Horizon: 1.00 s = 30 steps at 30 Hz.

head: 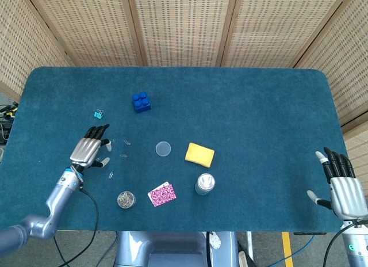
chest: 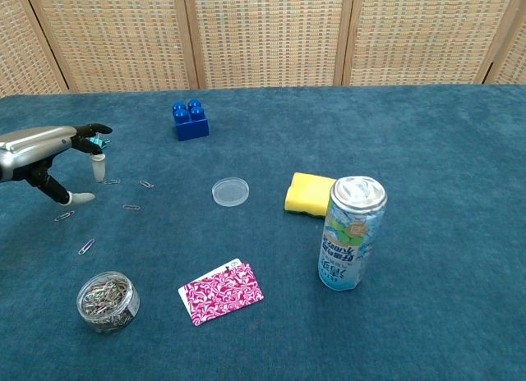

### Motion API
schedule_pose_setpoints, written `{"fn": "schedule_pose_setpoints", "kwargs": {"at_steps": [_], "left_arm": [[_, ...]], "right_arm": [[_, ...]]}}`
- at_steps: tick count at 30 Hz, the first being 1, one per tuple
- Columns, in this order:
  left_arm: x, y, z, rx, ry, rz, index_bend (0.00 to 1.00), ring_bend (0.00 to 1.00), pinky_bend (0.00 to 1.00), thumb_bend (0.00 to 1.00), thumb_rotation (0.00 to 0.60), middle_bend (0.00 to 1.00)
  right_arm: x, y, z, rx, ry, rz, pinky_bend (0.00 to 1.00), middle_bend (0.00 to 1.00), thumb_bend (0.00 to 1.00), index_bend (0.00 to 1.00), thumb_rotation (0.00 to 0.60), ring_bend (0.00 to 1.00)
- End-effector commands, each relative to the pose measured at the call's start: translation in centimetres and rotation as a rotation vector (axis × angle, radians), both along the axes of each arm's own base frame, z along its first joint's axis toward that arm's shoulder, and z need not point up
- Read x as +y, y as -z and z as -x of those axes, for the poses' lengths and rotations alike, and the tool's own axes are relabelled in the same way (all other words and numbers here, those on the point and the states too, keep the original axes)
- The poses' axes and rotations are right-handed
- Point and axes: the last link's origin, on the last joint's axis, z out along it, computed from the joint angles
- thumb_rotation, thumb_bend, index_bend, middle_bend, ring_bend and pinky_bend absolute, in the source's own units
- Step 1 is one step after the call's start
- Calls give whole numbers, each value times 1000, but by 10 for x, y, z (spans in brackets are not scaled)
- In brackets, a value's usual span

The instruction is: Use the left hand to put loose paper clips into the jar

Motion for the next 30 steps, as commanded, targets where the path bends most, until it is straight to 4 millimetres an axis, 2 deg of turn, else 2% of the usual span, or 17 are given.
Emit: {"fn": "schedule_pose_setpoints", "kwargs": {"at_steps": [1,9,16,24,30], "left_arm": [[6,9,-7,4,0,7,509,0,0,318,600,0],[9,24,-18,11,-8,17,523,0,0,319,600,0],[13,31,-18,28,-33,24,523,0,0,329,600,0],[15,47,-19,29,-53,55,527,0,0,355,600,0],[15,51,-21,32,-45,54,527,0,0,356,600,0]], "right_arm": [[-1,-1,1,-3,4,2,0,0,0,63,600,0],[-2,-5,4,-22,13,5,0,0,0,63,600,0],[-2,-6,4,-28,10,5,0,0,0,63,600,0],[-2,-6,5,-28,14,7,0,0,0,63,600,0],[-3,-7,5,-33,15,8,0,0,0,63,600,0]]}}
